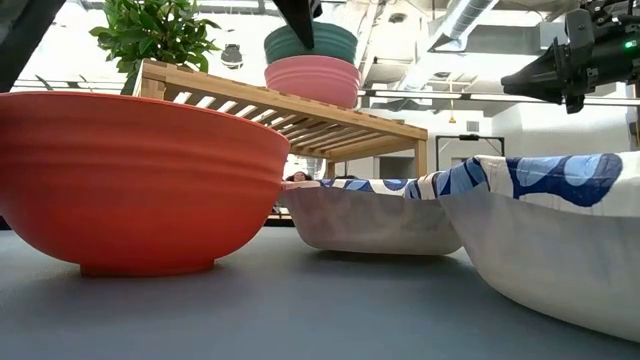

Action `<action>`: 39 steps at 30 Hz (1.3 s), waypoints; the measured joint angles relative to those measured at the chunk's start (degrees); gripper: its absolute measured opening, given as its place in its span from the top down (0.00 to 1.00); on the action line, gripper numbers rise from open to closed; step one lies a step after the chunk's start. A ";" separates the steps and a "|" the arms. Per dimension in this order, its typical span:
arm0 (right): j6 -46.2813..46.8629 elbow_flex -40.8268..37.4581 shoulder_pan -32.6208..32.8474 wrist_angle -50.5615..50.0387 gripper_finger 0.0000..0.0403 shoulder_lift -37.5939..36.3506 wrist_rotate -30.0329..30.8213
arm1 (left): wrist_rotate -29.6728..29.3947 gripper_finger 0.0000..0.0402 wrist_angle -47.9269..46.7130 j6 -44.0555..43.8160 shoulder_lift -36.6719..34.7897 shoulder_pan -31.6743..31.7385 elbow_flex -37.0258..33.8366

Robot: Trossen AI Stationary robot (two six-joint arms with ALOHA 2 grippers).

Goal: Place and stack bowls onto a shelf
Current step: Stack the green bowl on top of the pink bowl on the shelf

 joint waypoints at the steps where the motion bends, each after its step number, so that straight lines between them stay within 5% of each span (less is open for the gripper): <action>1: 0.00 0.00 0.00 0.02 0.64 0.00 0.00 | 0.23 1.00 -0.18 -0.04 0.16 0.15 0.00; 27: 0.02 0.00 0.00 -0.01 0.64 0.00 0.02 | 1.21 0.98 -0.26 -0.83 1.03 0.42 0.04; 39: 0.00 0.00 0.00 -0.01 0.64 0.00 0.04 | 0.82 0.78 0.09 -0.76 1.03 0.42 0.04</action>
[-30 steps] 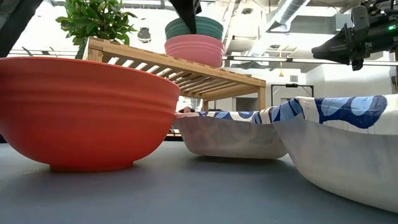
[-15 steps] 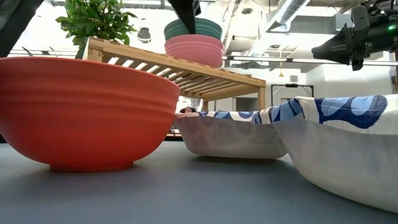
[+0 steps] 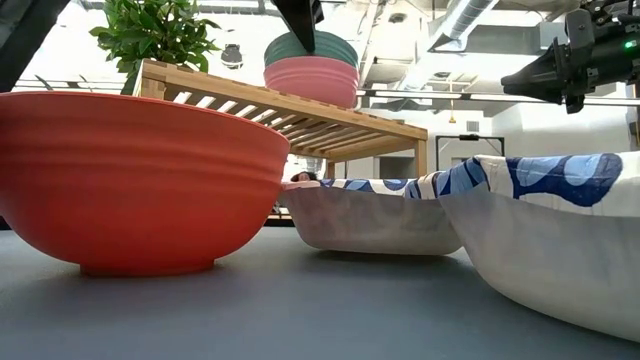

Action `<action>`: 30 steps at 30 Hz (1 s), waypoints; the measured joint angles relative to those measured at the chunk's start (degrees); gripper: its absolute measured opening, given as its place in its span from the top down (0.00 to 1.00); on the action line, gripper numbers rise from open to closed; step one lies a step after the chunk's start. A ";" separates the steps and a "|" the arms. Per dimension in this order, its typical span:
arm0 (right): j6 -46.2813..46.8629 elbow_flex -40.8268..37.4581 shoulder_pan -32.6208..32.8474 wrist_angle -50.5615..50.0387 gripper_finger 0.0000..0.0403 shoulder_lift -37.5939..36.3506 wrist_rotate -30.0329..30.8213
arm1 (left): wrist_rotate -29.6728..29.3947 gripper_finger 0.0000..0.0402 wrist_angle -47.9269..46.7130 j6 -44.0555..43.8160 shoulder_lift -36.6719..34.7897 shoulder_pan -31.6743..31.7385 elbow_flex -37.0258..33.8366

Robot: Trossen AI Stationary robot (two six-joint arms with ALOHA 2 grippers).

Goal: Place and stack bowls onto a shelf
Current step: Stack the green bowl on top of the pink bowl on the shelf

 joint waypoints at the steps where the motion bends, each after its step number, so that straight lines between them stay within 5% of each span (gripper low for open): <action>1: 0.02 0.00 0.00 0.00 0.64 0.00 0.00 | -0.16 0.75 0.05 0.00 0.00 0.00 0.00; 12: 0.00 0.00 0.00 0.00 0.64 0.00 0.00 | -1.21 0.50 0.22 -0.50 -0.02 0.00 0.00; 30: 0.00 0.00 0.00 -0.02 0.64 0.00 0.02 | -1.17 0.49 0.17 -1.51 -0.04 0.00 0.00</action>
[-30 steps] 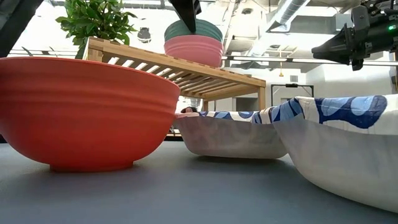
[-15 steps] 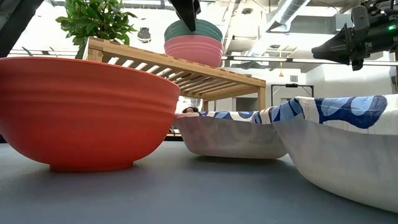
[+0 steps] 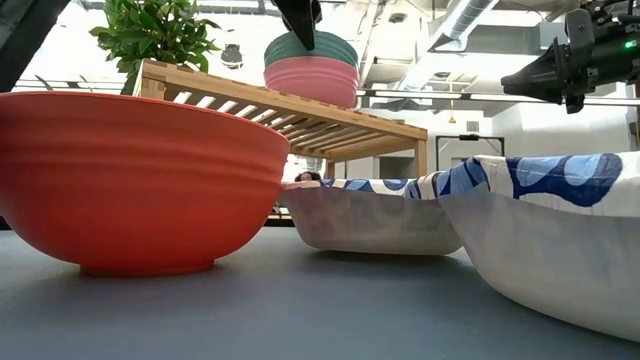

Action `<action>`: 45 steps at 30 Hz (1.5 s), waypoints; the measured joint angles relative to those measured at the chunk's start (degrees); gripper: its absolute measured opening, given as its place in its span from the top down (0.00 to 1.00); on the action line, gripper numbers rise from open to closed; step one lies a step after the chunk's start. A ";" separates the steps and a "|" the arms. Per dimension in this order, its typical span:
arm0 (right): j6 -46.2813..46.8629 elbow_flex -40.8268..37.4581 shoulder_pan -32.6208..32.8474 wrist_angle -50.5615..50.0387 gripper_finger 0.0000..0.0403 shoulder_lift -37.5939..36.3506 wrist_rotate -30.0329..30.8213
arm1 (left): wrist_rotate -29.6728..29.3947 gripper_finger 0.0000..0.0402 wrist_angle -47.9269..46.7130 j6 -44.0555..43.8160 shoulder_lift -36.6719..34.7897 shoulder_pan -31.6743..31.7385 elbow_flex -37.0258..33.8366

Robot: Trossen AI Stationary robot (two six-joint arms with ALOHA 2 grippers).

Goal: Place and stack bowls onto a shelf
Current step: Stack the green bowl on top of the pink bowl on the shelf

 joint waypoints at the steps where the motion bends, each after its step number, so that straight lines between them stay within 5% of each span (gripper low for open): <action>1: 0.00 0.00 0.01 0.00 0.64 0.00 -0.02 | -0.29 0.49 0.00 -0.06 0.00 0.00 0.00; 39: 0.09 0.00 0.02 -1.51 0.64 0.00 0.00 | -5.96 0.49 0.58 0.31 -1.10 -0.32 3.76; 45: 0.10 0.00 0.02 -1.50 0.64 0.00 0.00 | -11.03 0.49 0.14 -0.85 -2.21 -0.79 3.93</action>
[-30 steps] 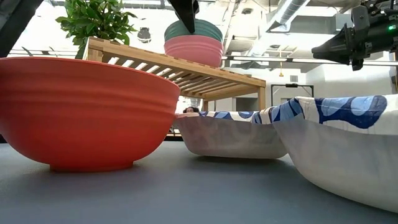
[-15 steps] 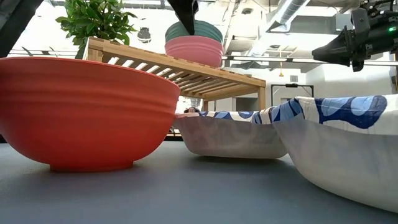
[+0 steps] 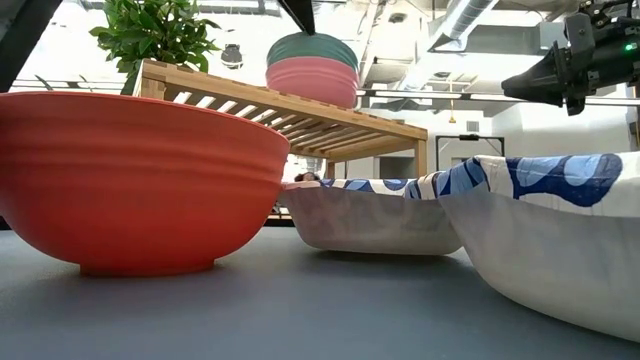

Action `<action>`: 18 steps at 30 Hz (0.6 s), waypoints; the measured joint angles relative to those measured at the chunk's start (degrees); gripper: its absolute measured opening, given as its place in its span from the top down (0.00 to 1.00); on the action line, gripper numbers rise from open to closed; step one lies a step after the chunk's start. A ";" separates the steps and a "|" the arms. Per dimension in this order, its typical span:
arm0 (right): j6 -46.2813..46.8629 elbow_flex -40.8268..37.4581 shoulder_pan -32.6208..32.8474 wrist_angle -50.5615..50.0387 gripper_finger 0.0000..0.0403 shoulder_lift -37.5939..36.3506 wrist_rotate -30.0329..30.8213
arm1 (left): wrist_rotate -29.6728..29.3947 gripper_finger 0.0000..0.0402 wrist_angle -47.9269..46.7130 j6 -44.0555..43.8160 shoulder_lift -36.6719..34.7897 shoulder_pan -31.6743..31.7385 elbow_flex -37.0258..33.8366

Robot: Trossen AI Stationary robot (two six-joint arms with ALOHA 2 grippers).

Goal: Place and stack bowls onto a shelf
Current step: Stack the green bowl on top of the pink bowl on the shelf

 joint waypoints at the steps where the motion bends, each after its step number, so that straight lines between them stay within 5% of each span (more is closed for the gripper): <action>1: -0.02 0.00 0.00 0.01 0.64 0.00 0.00 | -1.25 0.49 0.08 -0.42 -0.34 -0.12 0.00; 18: 0.90 -0.02 0.00 0.01 0.64 0.00 -0.02 | -23.43 0.49 6.85 -10.86 -5.35 -9.74 0.00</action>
